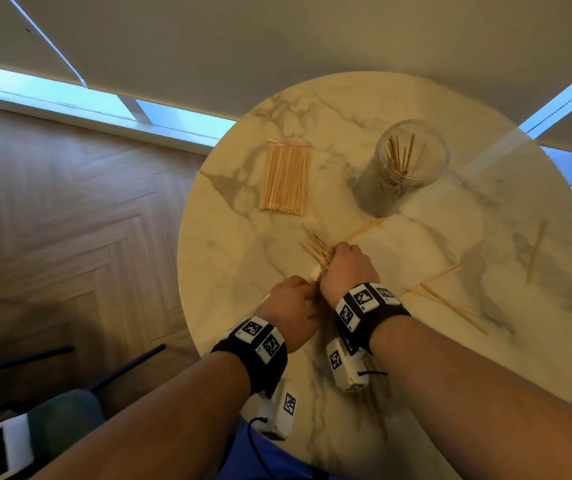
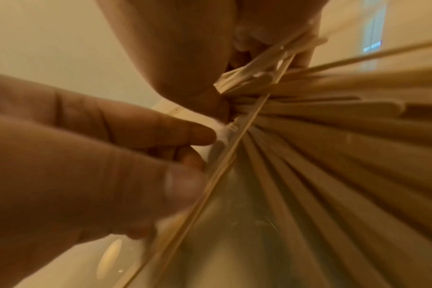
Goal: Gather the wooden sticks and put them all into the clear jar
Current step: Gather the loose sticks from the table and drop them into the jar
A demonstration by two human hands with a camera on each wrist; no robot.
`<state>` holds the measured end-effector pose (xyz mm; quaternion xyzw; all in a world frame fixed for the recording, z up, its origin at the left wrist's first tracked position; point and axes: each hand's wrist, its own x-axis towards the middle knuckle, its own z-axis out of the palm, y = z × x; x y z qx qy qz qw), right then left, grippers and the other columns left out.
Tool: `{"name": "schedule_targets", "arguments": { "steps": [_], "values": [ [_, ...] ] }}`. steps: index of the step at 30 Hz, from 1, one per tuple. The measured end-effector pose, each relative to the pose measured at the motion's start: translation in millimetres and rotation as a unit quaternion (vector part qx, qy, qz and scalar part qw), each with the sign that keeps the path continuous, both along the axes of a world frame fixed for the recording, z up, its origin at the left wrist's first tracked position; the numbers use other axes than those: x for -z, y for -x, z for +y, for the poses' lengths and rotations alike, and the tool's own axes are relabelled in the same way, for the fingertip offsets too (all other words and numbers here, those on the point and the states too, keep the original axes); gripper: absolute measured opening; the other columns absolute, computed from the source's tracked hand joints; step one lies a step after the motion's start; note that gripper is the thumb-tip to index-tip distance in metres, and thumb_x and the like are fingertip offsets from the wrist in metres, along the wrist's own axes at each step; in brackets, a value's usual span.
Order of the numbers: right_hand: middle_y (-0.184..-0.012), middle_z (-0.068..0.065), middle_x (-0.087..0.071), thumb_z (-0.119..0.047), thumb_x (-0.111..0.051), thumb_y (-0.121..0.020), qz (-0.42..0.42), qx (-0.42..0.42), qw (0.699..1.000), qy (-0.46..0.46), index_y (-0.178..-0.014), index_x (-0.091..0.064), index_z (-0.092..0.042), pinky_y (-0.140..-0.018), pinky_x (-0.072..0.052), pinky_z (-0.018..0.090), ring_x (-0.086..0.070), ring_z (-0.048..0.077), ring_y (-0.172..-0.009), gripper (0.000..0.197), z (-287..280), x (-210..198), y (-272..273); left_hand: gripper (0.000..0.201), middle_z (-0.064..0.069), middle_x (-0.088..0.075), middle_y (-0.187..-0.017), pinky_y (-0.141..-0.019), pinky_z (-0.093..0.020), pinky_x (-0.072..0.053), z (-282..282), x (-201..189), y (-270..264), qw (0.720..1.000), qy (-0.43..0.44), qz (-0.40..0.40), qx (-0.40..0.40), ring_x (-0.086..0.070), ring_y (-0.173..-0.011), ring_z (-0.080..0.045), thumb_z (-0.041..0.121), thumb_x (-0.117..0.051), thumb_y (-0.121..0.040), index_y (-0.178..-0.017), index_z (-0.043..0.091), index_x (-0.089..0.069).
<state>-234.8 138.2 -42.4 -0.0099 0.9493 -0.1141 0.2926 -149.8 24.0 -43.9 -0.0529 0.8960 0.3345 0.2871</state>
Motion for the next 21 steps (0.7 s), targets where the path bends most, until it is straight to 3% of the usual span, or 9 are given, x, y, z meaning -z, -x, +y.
{"name": "schedule_targets", "arguments": {
  "steps": [2,4,10,14,17,21],
  "values": [
    [-0.132,0.010,-0.051,-0.019,-0.062,-0.091,0.004,-0.004,1.000,-0.009,-0.132,-0.048,-0.013,-0.095,-0.049,0.045,-0.052,0.032,-0.122,0.044,1.4,0.9,-1.3,0.054,0.003,-0.057,-0.125,-0.097,-0.030,-0.048,-4.3,1.3,-0.6,0.999,-0.005,-0.004,-0.037,-0.059,-0.110,-0.020,0.031,-0.065,-0.086,-0.140,0.028,-0.057],
    [-0.133,0.010,-0.050,-0.017,-0.055,-0.094,0.012,-0.017,1.000,-0.010,-0.133,-0.047,-0.013,-0.095,-0.047,0.045,-0.051,0.032,-0.122,0.040,6.6,4.0,-1.8,0.059,0.007,-0.057,-0.123,-0.093,-0.027,-0.048,-11.0,3.6,-1.2,0.996,-0.006,-0.001,-0.086,-0.059,-0.101,-0.016,0.035,-0.067,-0.087,-0.145,0.027,-0.054],
    [-0.127,0.012,-0.053,-0.012,-0.043,-0.098,0.048,-0.031,0.997,0.044,-0.129,-0.048,-0.013,-0.093,-0.046,0.045,-0.053,0.034,-0.114,0.031,26.5,3.1,-3.5,0.044,0.008,-0.059,-0.114,-0.080,-0.020,-0.043,-26.1,3.2,-2.6,0.983,-0.024,0.029,-0.179,-0.057,-0.081,-0.006,0.031,-0.067,-0.090,-0.134,0.028,-0.062],
    [-0.100,0.014,-0.065,-0.022,-0.042,-0.102,0.091,-0.022,0.987,0.134,-0.122,-0.042,-0.018,-0.079,-0.053,0.048,-0.063,0.037,-0.087,0.020,39.4,-17.4,8.3,0.033,0.008,-0.063,-0.112,-0.071,-0.011,-0.041,-26.5,-0.8,1.4,0.969,-0.054,0.065,-0.233,-0.057,-0.080,0.001,0.031,-0.068,-0.092,-0.125,0.029,-0.067],
    [-0.095,0.010,-0.066,-0.023,-0.046,-0.104,0.115,-0.022,0.972,0.203,-0.132,-0.042,-0.017,-0.074,-0.052,0.043,-0.065,0.032,-0.083,0.029,50.0,-41.1,20.8,0.026,0.010,-0.065,-0.109,-0.076,-0.020,-0.049,-22.4,-9.2,10.4,0.951,-0.092,0.078,-0.284,-0.060,-0.083,-0.003,0.035,-0.067,-0.093,-0.120,0.031,-0.069],
    [-0.094,-0.001,-0.065,-0.025,-0.046,-0.106,0.145,0.010,0.944,0.296,-0.140,-0.042,-0.022,-0.075,-0.048,0.035,-0.064,0.021,-0.085,0.035,68.6,-71.3,35.8,0.021,0.010,-0.066,-0.084,-0.062,-0.019,-0.042,-11.0,-28.4,28.3,0.935,-0.132,0.097,-0.315,-0.059,-0.070,-0.004,0.037,-0.066,-0.094,-0.114,0.031,-0.071]
  ]
}}
